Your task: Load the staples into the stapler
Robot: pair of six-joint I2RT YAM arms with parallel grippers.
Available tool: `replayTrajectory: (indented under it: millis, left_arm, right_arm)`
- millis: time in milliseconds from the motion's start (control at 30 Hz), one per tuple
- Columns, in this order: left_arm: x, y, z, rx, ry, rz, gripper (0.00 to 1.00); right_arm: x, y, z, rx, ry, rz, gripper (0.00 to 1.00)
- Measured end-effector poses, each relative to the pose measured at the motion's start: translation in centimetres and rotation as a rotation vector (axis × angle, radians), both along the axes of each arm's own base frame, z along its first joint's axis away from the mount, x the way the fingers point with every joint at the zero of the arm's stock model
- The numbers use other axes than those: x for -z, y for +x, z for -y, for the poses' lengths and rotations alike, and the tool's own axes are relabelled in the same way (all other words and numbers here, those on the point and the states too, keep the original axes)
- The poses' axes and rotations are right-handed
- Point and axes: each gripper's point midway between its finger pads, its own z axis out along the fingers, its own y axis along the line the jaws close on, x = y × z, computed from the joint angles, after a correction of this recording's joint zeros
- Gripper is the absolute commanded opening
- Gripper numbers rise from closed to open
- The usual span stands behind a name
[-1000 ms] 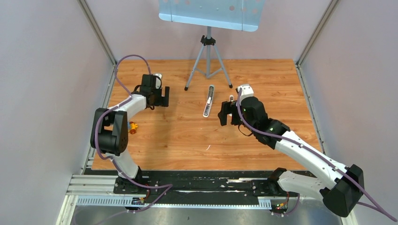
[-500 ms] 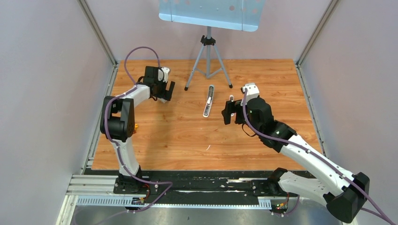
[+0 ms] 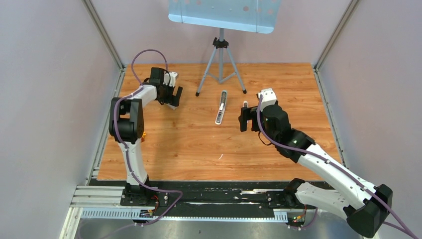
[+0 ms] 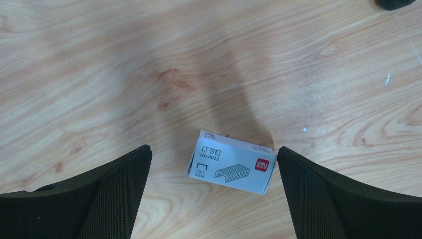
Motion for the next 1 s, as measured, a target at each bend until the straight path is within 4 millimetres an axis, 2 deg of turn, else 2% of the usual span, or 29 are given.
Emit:
replayTrajectory:
  millis: [233, 467, 633, 1000]
  left_arm:
    - [0.2, 0.8, 0.6, 0.03, -0.04, -0.049, 0.96]
    - [0.4, 0.3, 0.9, 0.049, -0.051, -0.08, 0.93]
    - [0.4, 0.1, 1.3, 0.063, -0.069, -0.085, 0.87]
    - [0.4, -0.9, 1.1, 0.054, -0.069, -0.101, 0.8]
  right_arm:
    - [0.0, 0.2, 0.3, 0.014, -0.015, 0.008, 1.0]
    - [-0.6, 0.1, 0.8, 0.027, -0.009, 0.027, 1.0]
    - [-1.1, 0.0, 1.2, 0.042, -0.002, 0.043, 1.0]
    - [-0.8, -0.1, 1.4, 0.046, -0.012, 0.043, 1.0]
